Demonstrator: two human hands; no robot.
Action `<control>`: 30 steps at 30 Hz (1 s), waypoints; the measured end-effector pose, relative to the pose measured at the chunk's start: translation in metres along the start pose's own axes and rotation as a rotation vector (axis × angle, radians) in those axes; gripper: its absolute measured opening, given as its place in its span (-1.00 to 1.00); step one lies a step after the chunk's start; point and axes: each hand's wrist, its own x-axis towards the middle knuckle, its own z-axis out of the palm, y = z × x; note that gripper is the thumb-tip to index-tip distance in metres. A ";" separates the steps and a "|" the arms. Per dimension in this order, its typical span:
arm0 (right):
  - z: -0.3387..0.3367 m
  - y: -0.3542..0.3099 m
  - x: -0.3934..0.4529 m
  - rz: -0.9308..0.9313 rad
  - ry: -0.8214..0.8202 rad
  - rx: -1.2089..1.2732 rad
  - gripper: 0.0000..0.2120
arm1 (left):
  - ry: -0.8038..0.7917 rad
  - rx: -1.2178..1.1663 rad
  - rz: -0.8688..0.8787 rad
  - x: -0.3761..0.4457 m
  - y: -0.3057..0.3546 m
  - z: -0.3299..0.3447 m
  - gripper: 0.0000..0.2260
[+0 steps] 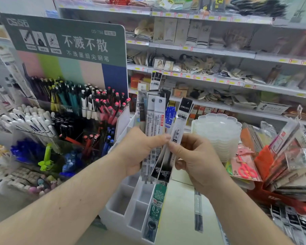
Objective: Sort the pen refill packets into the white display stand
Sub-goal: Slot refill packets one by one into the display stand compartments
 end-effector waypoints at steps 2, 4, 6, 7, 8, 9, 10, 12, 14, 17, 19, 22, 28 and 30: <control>0.001 -0.001 0.003 0.036 0.048 0.064 -0.98 | -0.044 0.004 -0.008 0.000 0.000 -0.002 -0.59; 0.002 -0.001 0.006 0.083 0.087 0.140 -0.90 | -0.086 -0.002 -0.020 0.000 -0.001 -0.006 -0.55; 0.005 -0.003 0.008 0.105 0.081 0.144 -0.93 | -0.094 0.009 -0.016 0.003 -0.003 -0.010 -0.59; 0.005 -0.003 0.009 0.109 0.068 0.133 -0.94 | -0.088 0.020 -0.011 0.004 -0.004 -0.011 -0.62; 0.007 -0.004 0.010 0.125 0.063 0.119 -0.93 | -0.079 0.031 -0.008 0.004 -0.004 -0.012 -0.64; 0.006 -0.005 0.012 0.136 0.065 0.097 -0.91 | -0.075 0.042 -0.004 0.003 -0.003 -0.012 -0.65; 0.006 -0.008 0.014 0.146 0.065 0.083 -0.90 | -0.074 0.051 0.001 0.003 -0.002 -0.012 -0.65; 0.004 -0.015 0.021 0.157 0.060 0.090 -0.88 | -0.047 0.052 0.015 0.000 0.002 -0.010 -0.66; -0.001 -0.025 0.031 0.140 0.111 0.115 -0.88 | 0.060 -0.006 0.042 0.000 0.007 -0.011 -0.62; -0.009 -0.044 0.059 0.076 0.270 0.156 -0.94 | 0.245 -0.209 0.066 0.005 0.011 -0.017 -0.68; -0.011 -0.053 0.084 0.015 0.358 0.122 -0.95 | 0.292 -0.245 0.069 0.005 0.012 -0.015 -0.86; -0.003 -0.061 0.121 -0.069 0.400 0.039 -0.94 | 0.317 -0.201 0.088 0.006 0.008 -0.012 -0.93; 0.024 -0.063 0.179 -0.133 0.454 -0.111 -0.85 | 0.339 -0.201 0.119 0.006 0.005 -0.011 -0.95; 0.031 -0.061 0.194 -0.143 0.464 -0.207 -0.82 | 0.334 -0.183 0.120 0.005 0.005 -0.010 -0.95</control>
